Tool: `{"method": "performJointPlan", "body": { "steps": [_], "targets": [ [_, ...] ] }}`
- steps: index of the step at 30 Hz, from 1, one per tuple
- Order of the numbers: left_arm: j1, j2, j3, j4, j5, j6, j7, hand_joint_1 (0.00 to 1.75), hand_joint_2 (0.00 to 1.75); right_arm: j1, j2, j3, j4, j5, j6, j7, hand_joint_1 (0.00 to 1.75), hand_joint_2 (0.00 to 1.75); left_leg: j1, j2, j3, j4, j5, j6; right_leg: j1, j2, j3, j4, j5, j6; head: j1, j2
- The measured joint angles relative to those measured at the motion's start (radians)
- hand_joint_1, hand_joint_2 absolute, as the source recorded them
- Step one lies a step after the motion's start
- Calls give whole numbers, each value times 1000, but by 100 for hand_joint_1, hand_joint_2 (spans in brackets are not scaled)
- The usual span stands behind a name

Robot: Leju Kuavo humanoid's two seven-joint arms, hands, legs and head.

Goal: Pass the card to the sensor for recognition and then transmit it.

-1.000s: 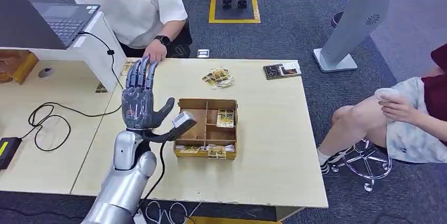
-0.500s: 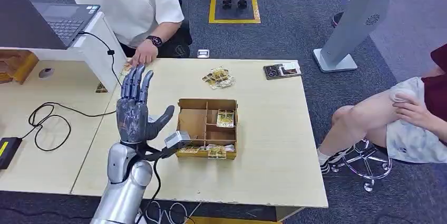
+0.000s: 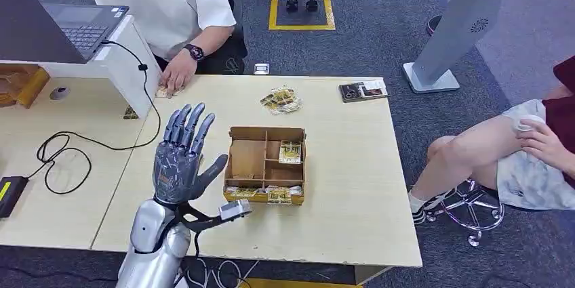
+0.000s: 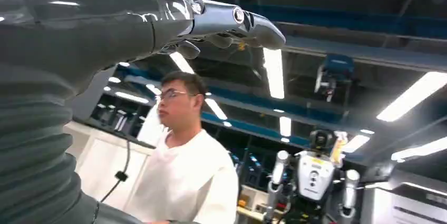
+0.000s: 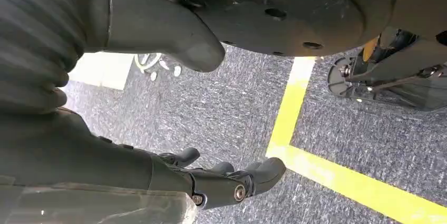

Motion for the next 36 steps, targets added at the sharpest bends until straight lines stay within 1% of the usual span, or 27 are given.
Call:
{"method": "performJointPlan", "body": {
  "steps": [6, 10, 16, 18, 21, 25, 28, 32, 36],
  "targets": [
    [39, 11, -20, -44, -21, 0, -35, 0, 175, 0, 0, 0, 0, 0, 0, -1, 0, 175, 0, 0, 0, 0, 0, 0, 0, 0, 0, 0, 0, 0, 0, 0],
    [67, 15, -35, -79, -19, 0, -80, 0, 175, 1, 0, 0, 0, -4, 0, -1, 0, 175, 0, 0, 0, 0, 0, 0, 0, 0, 0, 0, 0, 0, 0, 0],
    [99, 27, -63, -104, -41, 0, -80, 0, 175, 2, 0, 0, 0, -5, 0, -2, 0, 175, 0, 0, 0, 0, 0, 0, 0, 0, 0, 0, 0, 0, 0, 0],
    [103, 36, -79, -104, -64, 0, -61, 0, 175, 2, 0, 0, 0, -5, 0, -2, 0, 175, 0, 0, 0, 0, 0, 0, 0, 0, 0, 0, 0, 0, 0, 0],
    [105, 63, -117, -104, -87, 0, 20, 0, 175, 2, -1, 0, 0, -5, 1, -3, 0, 175, 0, 0, 0, 0, 0, 0, 0, 0, 0, 0, 0, 0, 0, 0],
    [105, 88, -174, -96, -108, 0, 67, 0, 175, 2, -1, 0, 0, -13, 1, -2, 0, 175, 0, 0, 0, 0, 0, 0, 0, 0, 0, 0, 0, 0, 0, 0],
    [100, 104, -219, -76, -120, 0, 112, 0, 175, 2, -2, 0, 0, -13, 1, -2, 0, 175, 0, 0, 0, 0, 0, 0, 0, 0, 0, 0, 0, 0, 0, 0],
    [85, 124, -298, -39, -137, 0, 179, 0, 175, 2, -3, 0, 0, -13, 1, -2, 0, 175, 0, 0, 0, 0, 0, 0, 0, 0, 0, 0, 0, 0, 0, 0],
    [72, 135, -342, -18, -137, 0, 194, 0, 175, 2, -3, 0, 0, -13, 1, -2, 0, 175, 0, 0, 0, 0, 0, 0, 0, 0, 0, 0, 0, 0, 0, 0]
  ]
}}
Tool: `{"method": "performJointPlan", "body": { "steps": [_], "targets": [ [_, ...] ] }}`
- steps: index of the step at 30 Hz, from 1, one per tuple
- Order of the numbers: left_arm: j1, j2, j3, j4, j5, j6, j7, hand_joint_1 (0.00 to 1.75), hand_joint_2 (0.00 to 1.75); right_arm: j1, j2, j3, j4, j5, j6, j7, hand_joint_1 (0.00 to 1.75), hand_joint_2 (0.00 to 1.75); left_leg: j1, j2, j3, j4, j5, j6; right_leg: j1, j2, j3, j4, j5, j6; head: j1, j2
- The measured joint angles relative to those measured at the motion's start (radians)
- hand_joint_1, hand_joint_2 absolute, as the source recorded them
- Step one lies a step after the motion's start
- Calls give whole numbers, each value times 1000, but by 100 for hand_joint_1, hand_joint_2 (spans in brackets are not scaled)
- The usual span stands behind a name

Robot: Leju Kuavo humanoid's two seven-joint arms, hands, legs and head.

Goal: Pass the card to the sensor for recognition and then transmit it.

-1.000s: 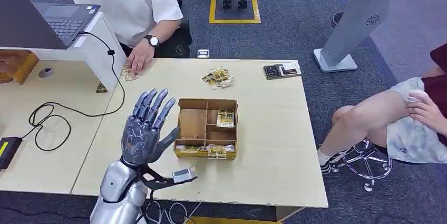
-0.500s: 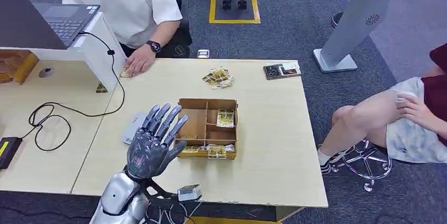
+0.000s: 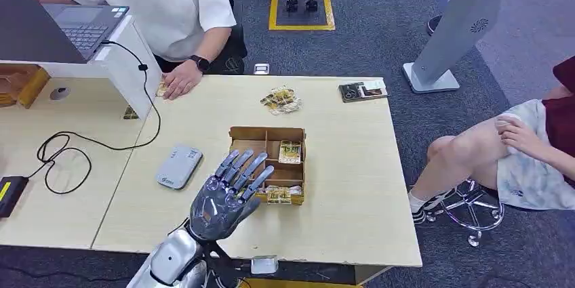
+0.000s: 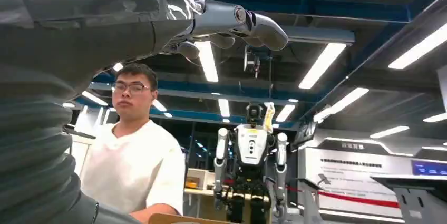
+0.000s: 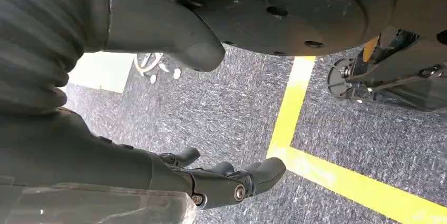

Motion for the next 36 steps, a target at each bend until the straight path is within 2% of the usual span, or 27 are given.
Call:
{"method": "performJointPlan", "body": {
  "steps": [8, 13, 17, 36],
  "targets": [
    [-38, 14, -86, 71, -6, 0, 66, 0, 175, -1, -1, 0, 0, 10, 2, 2, 0, 175, 0, 0, 0, 0, 0, 0, 0, 0, 0, 0, 0, 0, 0, 0],
    [-78, 17, -156, 134, -15, 0, 188, 0, 175, -1, -2, 0, -1, 10, 2, 2, 0, 175, 0, 0, 0, 0, 0, 0, 0, 0, 0, 0, 0, 0, 0, 0],
    [-85, 16, -166, 141, 29, 0, 196, 0, 175, -1, -2, 0, -2, 0, 2, 2, 0, 175, 0, 0, 0, 0, 0, 0, 0, 0, 0, 0, 0, 0, 0, 0],
    [-91, 16, -166, 141, 13, 0, 217, 0, 175, -1, -2, 0, -2, -5, 2, 2, 0, 175, 0, 0, 0, 0, 0, 0, 0, 0, 0, 0, 0, 0, 0, 0]
  ]
}}
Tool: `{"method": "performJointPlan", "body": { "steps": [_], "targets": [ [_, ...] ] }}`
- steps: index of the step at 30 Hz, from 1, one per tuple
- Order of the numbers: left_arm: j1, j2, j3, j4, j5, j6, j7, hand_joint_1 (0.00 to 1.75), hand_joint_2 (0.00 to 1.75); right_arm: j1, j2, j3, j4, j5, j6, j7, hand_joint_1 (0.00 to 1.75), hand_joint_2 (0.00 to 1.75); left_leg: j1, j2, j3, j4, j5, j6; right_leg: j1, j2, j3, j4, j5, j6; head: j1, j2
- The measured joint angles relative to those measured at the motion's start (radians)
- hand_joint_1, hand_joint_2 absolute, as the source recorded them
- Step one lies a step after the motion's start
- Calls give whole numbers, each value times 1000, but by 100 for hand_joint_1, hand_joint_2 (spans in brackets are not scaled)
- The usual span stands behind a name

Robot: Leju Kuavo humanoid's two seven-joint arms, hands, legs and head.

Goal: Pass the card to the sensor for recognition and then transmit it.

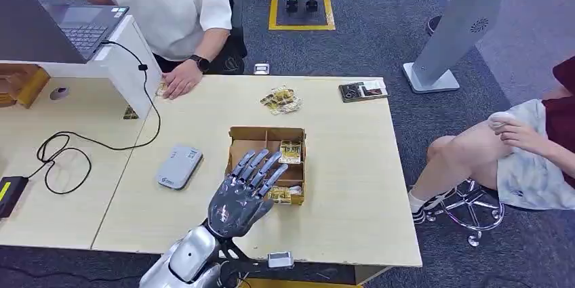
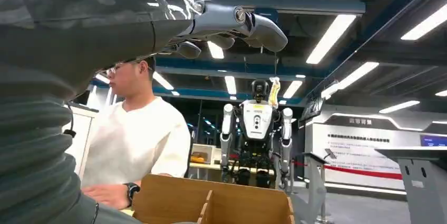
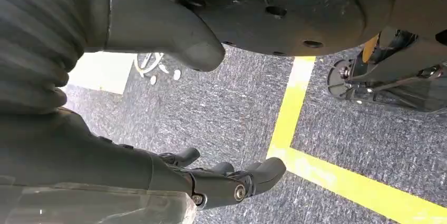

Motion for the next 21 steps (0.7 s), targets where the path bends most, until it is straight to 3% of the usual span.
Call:
{"method": "performJointPlan", "body": {
  "steps": [6, 13, 21],
  "targets": [
    [0, 0, 0, 0, -10, 0, 22, 0, 175, 0, 0, 0, 0, -1, 0, 0, 0, 175, 0, 0, 0, 0, 0, 0, 0, 0, 0, 0, 0, 0, 0, 0],
    [-15, 5, -1, 7, -83, 0, 167, 0, 175, 0, 0, 0, 0, -6, -1, 0, 0, 175, 0, 0, 0, 0, 0, 0, 0, 0, 0, 0, 0, 0, 0, 0],
    [-69, 26, -64, 95, -115, 0, 327, 0, 175, 0, 0, 0, 0, -13, 0, 0, 0, 175, 0, 0, 0, 0, 0, 0, 0, 0, 0, 0, 0, 0, 0, 0]
  ]
}}
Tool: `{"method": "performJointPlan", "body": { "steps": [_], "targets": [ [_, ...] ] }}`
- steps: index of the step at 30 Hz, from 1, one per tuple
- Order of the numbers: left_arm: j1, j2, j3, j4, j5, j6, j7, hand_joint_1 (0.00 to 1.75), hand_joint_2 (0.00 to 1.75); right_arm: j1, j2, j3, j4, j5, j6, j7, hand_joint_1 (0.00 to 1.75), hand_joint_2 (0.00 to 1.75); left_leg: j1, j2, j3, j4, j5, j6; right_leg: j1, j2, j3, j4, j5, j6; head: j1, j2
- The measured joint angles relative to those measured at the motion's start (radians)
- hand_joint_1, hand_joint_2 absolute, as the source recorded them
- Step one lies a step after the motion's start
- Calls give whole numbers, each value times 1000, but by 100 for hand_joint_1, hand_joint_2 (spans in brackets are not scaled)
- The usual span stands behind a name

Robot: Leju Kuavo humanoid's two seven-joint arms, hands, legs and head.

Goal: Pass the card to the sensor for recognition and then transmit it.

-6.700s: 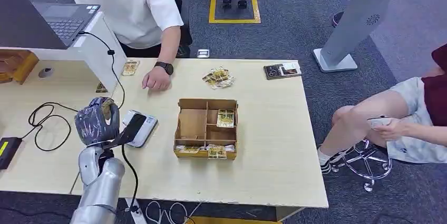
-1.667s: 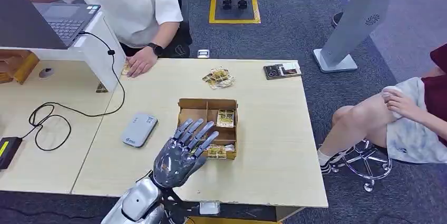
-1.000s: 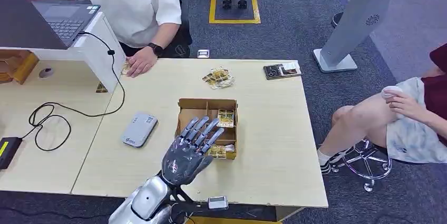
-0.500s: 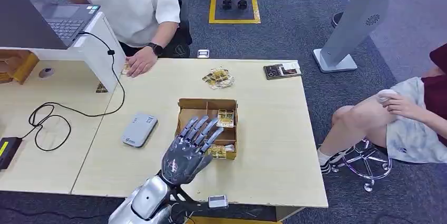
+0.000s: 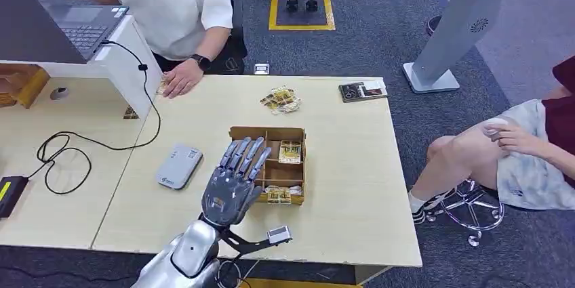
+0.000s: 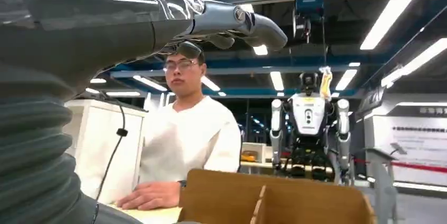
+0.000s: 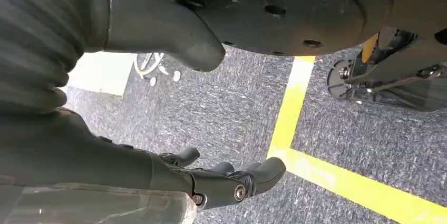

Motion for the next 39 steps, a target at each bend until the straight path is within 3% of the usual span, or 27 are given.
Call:
{"method": "performJointPlan", "body": {
  "steps": [7, 21, 27, 34, 36, 39],
  "targets": [
    [-35, 19, -54, 62, -1, 0, 116, 0, 175, 0, 0, 0, 0, -8, 0, 0, 0, 175, 0, 0, 0, 0, 0, 0, 0, 0, 0, 0, 0, 0, 0, 0],
    [-53, 33, -86, 83, -1, 0, 123, 0, 175, 0, 0, 0, 0, -8, 0, 0, 0, 175, 0, 0, 0, 0, 0, 0, 0, 0, 0, 0, 0, 0, 0, 0],
    [-54, 36, -95, 112, 4, 0, 75, 0, 175, 0, 0, 0, 0, -9, 0, 0, 0, 175, 0, 0, 0, 0, 0, 0, 0, 0, 0, 0, 0, 0, 0, 0],
    [-49, 40, -98, 128, 34, 0, 65, 0, 175, 1, 0, 0, 0, -11, 0, 0, 0, 175, 0, 0, 0, 0, 0, 0, 0, 0, 0, 0, 0, 0, 0, 0],
    [-15, 38, -82, 49, 48, 1, 38, 0, 175, 3, 0, 0, 0, -12, -1, 2, 0, 175, 0, 0, 0, 0, 0, 0, 0, 0, 0, 0, 0, 0, 0, 0],
    [31, 11, -16, -66, 68, 1, -65, 0, 175, 4, 0, 0, 0, -23, -3, 3, 0, 175, 0, -1, -1, 0, 0, 0, 0, 0, 0, 0, 0, 0, 0, 0]
  ]
}}
